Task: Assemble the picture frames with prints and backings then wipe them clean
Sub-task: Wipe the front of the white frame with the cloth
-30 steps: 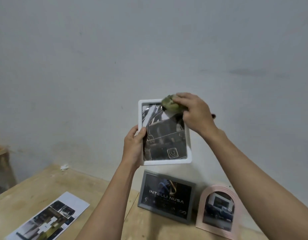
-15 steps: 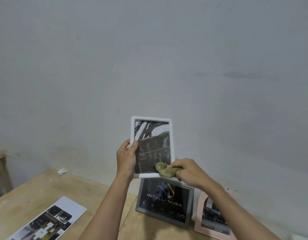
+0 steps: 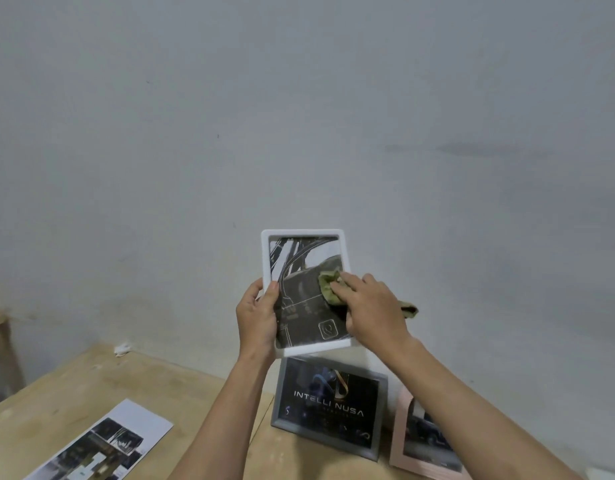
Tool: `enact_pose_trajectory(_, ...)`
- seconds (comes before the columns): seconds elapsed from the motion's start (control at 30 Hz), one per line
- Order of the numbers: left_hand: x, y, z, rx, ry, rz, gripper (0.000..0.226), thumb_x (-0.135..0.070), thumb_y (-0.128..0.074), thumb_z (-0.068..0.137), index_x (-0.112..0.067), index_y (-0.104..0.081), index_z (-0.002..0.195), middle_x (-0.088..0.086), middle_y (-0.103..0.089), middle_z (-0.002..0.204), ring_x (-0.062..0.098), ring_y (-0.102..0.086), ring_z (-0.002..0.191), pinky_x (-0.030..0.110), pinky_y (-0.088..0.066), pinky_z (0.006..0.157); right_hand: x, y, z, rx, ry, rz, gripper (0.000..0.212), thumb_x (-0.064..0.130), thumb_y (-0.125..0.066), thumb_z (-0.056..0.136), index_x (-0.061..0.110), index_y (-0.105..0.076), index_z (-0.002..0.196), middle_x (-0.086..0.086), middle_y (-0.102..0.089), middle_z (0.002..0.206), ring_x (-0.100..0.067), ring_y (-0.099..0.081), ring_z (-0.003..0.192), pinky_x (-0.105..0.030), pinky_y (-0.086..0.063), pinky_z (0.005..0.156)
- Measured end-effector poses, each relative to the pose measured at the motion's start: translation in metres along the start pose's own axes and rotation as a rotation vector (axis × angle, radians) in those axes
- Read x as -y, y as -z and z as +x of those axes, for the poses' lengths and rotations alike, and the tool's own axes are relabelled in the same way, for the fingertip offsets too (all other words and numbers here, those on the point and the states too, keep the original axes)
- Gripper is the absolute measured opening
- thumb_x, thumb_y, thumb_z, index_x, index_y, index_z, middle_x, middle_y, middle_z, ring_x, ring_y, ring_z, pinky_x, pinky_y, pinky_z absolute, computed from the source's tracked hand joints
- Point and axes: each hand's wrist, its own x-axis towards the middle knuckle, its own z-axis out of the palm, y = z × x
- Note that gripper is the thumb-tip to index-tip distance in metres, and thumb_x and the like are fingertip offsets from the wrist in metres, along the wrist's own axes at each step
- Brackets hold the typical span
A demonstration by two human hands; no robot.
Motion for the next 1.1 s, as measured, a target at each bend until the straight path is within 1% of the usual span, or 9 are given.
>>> enact_pose_trajectory(0.13,0.009,0.008,-0.001,-0.056,0.022,0.002,0.011,-0.015,-0.06,0.097,-0.012,-0.068,0.104,0.006,-0.073,0.078,0.018,-0.069,0.066,0.034,-0.059,0.059,0.022,-0.013,-0.045,0.225,-0.06,0.124,0.044,0.01,-0.058,0.078,0.028,-0.065,0.118,0.011,-0.062,0.116,-0.014,-0.052,0.097,-0.027,-0.043,0.082)
enact_pose_trajectory(0.3,0.016,0.003,0.0,-0.035,0.03,-0.005,0.013,-0.016,-0.06,0.097,-0.011,-0.068,0.106,0.005,-0.072,0.076,0.015,-0.068,0.064,0.033,-0.06,0.059,0.041,-0.019,-0.057,0.248,-0.245,0.302,0.043,0.007,-0.047,0.081,0.026,-0.07,0.112,0.013,-0.059,0.101,-0.011,-0.049,0.092,-0.023,-0.044,0.077)
enact_pose_trajectory(0.5,0.022,-0.008,0.003,-0.014,0.107,-0.099,0.011,-0.016,-0.061,0.096,-0.012,-0.069,0.102,0.008,-0.073,0.082,0.022,-0.066,0.07,0.04,-0.055,0.071,0.087,-0.014,-0.043,0.312,-0.124,0.438,0.043,0.006,-0.051,0.082,0.023,-0.067,0.118,0.006,-0.058,0.104,-0.016,-0.051,0.097,-0.032,-0.047,0.086)
enact_pose_trajectory(0.63,0.023,0.004,0.006,-0.045,0.134,-0.123,0.011,-0.012,-0.057,0.097,-0.011,-0.068,0.094,0.002,-0.069,0.077,0.014,-0.064,0.063,0.027,-0.056,0.061,0.061,0.006,-0.021,0.584,-0.393,1.254,0.039,-0.007,-0.056,0.082,0.019,-0.072,0.105,-0.004,-0.071,0.094,-0.009,-0.066,0.078,-0.024,-0.055,0.072)
enact_pose_trajectory(0.7,0.02,0.005,0.008,-0.013,0.145,-0.133,0.012,-0.014,-0.056,0.098,-0.009,-0.067,0.1,0.005,-0.07,0.08,0.021,-0.065,0.07,0.035,-0.059,0.069,0.044,0.016,-0.004,0.412,-0.508,1.39,0.046,-0.011,-0.053,0.083,0.021,-0.071,0.11,-0.005,-0.071,0.094,-0.008,-0.063,0.079,-0.018,-0.052,0.066)
enact_pose_trajectory(0.77,0.016,0.004,0.007,0.045,0.143,-0.096,0.02,-0.017,-0.056,0.099,-0.009,-0.064,0.116,0.011,-0.073,0.092,0.028,-0.069,0.079,0.047,-0.059,0.078,0.027,0.024,0.02,0.039,-0.555,1.291,0.05,-0.009,-0.054,0.083,0.029,-0.068,0.112,0.003,-0.068,0.1,-0.003,-0.059,0.085,-0.011,-0.048,0.069)
enact_pose_trajectory(0.87,0.012,-0.006,0.0,0.149,0.106,-0.057,0.032,-0.015,-0.056,0.099,-0.026,-0.061,0.128,0.008,-0.076,0.1,0.027,-0.073,0.083,0.044,-0.06,0.075,0.006,0.032,0.059,-0.304,-0.342,0.828,0.054,-0.002,-0.052,0.084,0.021,-0.058,0.132,0.0,-0.055,0.137,-0.014,-0.048,0.127,-0.024,-0.035,0.108)
enact_pose_trajectory(1.0,0.004,-0.03,-0.007,0.218,0.107,-0.175,0.035,-0.005,-0.056,0.096,-0.026,-0.064,0.124,0.009,-0.076,0.102,0.021,-0.072,0.083,0.034,-0.061,0.073,0.016,0.006,0.071,-0.118,0.041,0.352,0.059,0.014,-0.049,0.08,0.019,-0.051,0.138,-0.003,-0.04,0.151,-0.027,-0.028,0.144,-0.045,-0.017,0.119)
enact_pose_trajectory(1.1,0.005,-0.025,0.001,0.148,0.095,-0.226,0.038,0.009,-0.049,0.091,-0.016,-0.07,0.109,0.013,-0.074,0.103,0.026,-0.069,0.09,0.034,-0.057,0.077,0.04,-0.013,0.04,-0.021,0.168,0.435,0.058,0.009,-0.047,0.082,0.019,-0.05,0.14,-0.001,-0.038,0.152,-0.017,-0.022,0.146,-0.032,-0.007,0.121)
